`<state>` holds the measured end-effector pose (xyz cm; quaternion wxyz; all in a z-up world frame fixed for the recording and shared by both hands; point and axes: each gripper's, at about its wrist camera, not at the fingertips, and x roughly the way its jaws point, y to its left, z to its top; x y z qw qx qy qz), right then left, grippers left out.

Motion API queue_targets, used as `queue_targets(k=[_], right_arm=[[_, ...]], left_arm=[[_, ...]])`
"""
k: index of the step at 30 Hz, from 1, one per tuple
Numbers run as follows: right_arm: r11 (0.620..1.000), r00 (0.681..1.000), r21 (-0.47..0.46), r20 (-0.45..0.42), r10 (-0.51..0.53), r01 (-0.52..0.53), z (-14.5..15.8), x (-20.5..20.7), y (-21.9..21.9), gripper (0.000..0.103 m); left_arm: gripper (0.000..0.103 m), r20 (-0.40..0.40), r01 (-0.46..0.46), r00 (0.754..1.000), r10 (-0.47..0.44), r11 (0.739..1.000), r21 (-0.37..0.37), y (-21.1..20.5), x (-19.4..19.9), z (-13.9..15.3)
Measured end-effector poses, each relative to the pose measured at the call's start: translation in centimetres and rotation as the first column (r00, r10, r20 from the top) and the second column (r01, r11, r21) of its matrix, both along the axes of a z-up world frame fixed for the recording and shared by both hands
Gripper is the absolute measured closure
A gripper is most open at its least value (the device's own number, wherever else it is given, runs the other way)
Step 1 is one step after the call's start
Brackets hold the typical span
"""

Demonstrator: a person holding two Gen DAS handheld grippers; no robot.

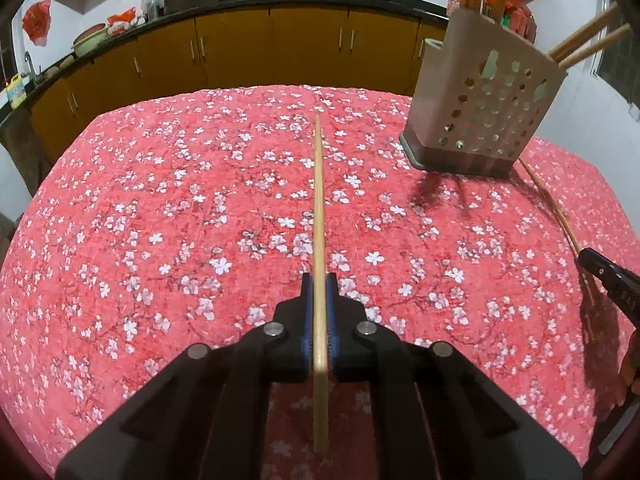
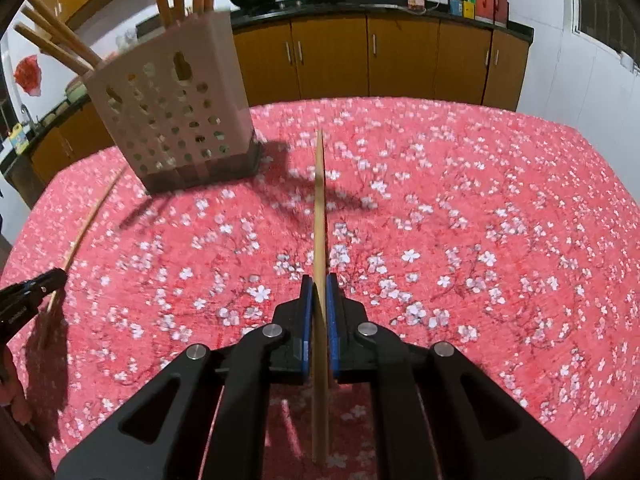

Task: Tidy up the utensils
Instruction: 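Lift the held chopstick upright toward the holder with the left tool while the right tool lifts its own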

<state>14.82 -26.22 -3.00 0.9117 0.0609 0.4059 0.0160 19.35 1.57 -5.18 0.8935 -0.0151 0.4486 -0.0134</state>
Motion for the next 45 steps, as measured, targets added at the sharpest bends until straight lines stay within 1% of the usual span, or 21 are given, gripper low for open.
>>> queue_targets(k=[7, 11, 18, 22, 28, 34, 37, 41, 43, 45], right_arm=[[1.0, 0.994, 0.017, 0.109, -0.022, 0.02, 3.9, -1.7, -0.9, 0.095], [0.999, 0.986, 0.025, 0.161, -0.037, 0.034, 5.8, -1.9, -1.6, 0.095], [0.998, 0.97, 0.033, 0.238, -0.056, 0.049, 7.9, -2.1, -2.4, 0.095], [0.998, 0.96, 0.038, 0.275, -0.059, 0.051, 8.9, -2.0, -2.4, 0.095], [0.998, 0.948, 0.046, 0.312, -0.062, 0.05, 10.0, -2.4, -2.4, 0.095], [0.998, 0.936, 0.05, 0.347, -0.061, 0.046, 11.0, -2.8, -2.3, 0.095], [0.998, 0.933, 0.052, 0.357, -0.054, 0.038, 11.3, -2.9, -2.3, 0.095], [0.997, 0.928, 0.073, 0.371, -0.024, -0.004, 12.4, -3.2, -1.7, 0.095], [0.996, 0.921, 0.086, 0.389, -0.007, -0.028, 13.3, -3.4, -1.4, 0.095], [0.992, 0.908, 0.104, 0.42, 0.015, -0.064, 14.8, -3.8, -0.9, 0.095]], left_arm=[[0.095, 0.055, 0.027, 0.998, -0.027, 1.0, -0.007, 0.1, -0.8, 2.9], [0.095, 0.09, 0.041, 0.995, -0.04, 0.999, -0.015, 0.3, -1.2, 4.6], [0.095, 0.146, 0.045, 0.989, -0.039, 0.998, -0.04, 0.7, -2.0, 7.4], [0.095, 0.196, 0.046, 0.98, -0.035, 0.998, -0.051, 0.9, -2.2, 9.3], [0.095, 0.267, 0.044, 0.963, -0.024, 0.997, -0.071, 1.3, -2.9, 12.0], [0.095, 0.306, 0.049, 0.952, -0.022, 0.996, -0.08, 1.4, -3.3, 13.5], [0.095, 0.321, 0.059, 0.947, -0.03, 0.995, -0.08, 1.1, -3.5, 14.1], [0.095, 0.339, 0.094, 0.939, -0.058, 0.992, -0.09, 0.5, -3.8, 15.1], [0.095, 0.357, 0.124, 0.93, -0.081, 0.987, -0.099, 0.1, -4.0, 16.1], [0.095, 0.377, 0.149, 0.921, -0.101, 0.984, -0.102, -0.4, -4.2, 17.0]])
